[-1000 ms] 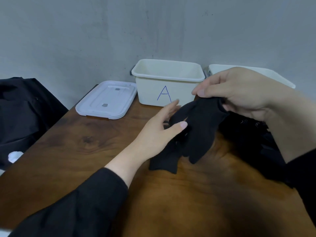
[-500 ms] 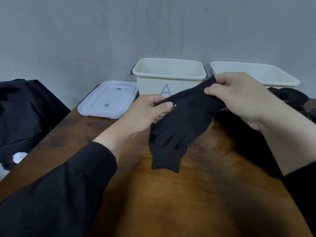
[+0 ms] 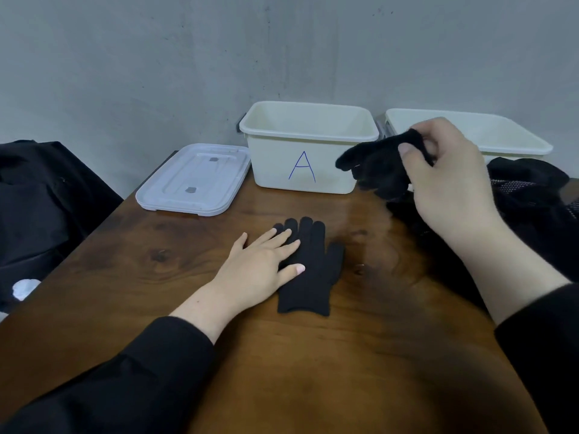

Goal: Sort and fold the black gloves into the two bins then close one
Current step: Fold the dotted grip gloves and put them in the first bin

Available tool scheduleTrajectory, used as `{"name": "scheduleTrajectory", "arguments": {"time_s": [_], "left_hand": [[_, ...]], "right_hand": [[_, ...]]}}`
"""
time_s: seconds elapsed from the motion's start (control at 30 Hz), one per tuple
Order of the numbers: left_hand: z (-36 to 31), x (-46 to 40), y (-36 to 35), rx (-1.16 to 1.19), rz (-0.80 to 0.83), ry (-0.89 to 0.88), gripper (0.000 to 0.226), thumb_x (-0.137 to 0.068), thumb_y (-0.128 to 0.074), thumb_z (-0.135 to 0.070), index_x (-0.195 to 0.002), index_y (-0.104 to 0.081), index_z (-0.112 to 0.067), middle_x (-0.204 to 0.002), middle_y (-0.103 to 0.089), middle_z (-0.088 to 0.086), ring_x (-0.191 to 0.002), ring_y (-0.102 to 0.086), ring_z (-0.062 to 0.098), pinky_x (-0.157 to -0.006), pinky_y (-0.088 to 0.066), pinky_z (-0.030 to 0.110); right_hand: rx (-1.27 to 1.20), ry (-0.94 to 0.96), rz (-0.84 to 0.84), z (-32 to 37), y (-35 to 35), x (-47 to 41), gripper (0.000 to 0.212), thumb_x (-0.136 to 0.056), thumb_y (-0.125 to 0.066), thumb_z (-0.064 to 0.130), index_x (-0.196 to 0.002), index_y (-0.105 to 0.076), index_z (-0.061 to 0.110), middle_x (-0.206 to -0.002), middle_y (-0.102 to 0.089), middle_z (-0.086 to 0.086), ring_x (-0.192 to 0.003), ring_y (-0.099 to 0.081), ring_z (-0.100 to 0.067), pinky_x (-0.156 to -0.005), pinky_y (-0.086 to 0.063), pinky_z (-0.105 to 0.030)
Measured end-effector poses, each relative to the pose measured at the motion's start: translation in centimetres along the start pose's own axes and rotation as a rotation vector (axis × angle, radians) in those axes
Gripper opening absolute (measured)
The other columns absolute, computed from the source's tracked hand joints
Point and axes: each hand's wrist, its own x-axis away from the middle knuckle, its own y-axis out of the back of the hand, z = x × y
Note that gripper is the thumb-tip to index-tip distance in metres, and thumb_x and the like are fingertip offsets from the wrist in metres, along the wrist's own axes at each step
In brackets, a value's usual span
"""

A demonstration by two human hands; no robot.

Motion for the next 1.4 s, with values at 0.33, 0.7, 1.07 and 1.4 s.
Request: {"name": "scheduleTrajectory", "arguments": {"time_s": [0.33, 0.7, 1.07, 1.4], "left_hand": [[-0.2, 1.2, -0.1, 0.161, -0.198, -0.151, 0.045, -0.095, -0.05, -0.061, -0.131, -0.062, -0.037, -0.149, -0.045, -0.018, -0.139, -0.027, 0.0, -0.123, -0.015, 0.036], [0.1, 1.1, -0.1, 0.101, -0.147, -0.05, 0.045, -0.088, -0.048, -0.072, -0.119, -0.057, -0.041, -0.129, -0.043, -0.024, -0.13, -0.038, 0.003, -0.122, -0.014, 0.046], [-7.7, -0.9, 0.1, 0.161, -0.255, -0.252, 0.048, -0.097, -0.045, -0.056, -0.134, -0.061, -0.03, -0.143, -0.051, -0.012, -0.134, -0.044, 0.01, -0.111, -0.028, 0.034], [-15.3, -3.5, 0.5, 0.188, -0.251, -0.338, 0.041, -0.102, -0.045, -0.051, -0.135, -0.058, -0.03, -0.139, -0.053, -0.014, -0.129, -0.047, 0.009, -0.107, -0.037, 0.034]], "right_hand": [[0.309, 0.01, 0.408, -7.2, -2.8, 13.0, 0.022, -0.086, -0.073, 0.01, -0.094, -0.064, 0.029, -0.116, -0.064, 0.015, -0.109, -0.061, -0.012, -0.095, -0.051, -0.035], [0.381, 0.025, 0.481, -7.4, -3.0, 12.8, 0.03, -0.087, -0.058, 0.06, -0.102, -0.063, 0.035, -0.118, -0.052, 0.024, -0.115, -0.047, -0.002, -0.108, -0.032, -0.035], [0.327, 0.197, 0.282, -5.1, 2.9, 10.3, 0.023, -0.096, -0.06, 0.035, -0.111, -0.069, 0.021, -0.118, -0.062, 0.015, -0.111, -0.057, -0.01, -0.099, -0.048, -0.036], [0.587, 0.095, 0.236, -4.9, 12.7, 3.7, 0.029, -0.099, -0.059, 0.034, -0.125, -0.067, 0.021, -0.122, -0.066, 0.008, -0.114, -0.059, -0.016, -0.097, -0.047, -0.034]]}}
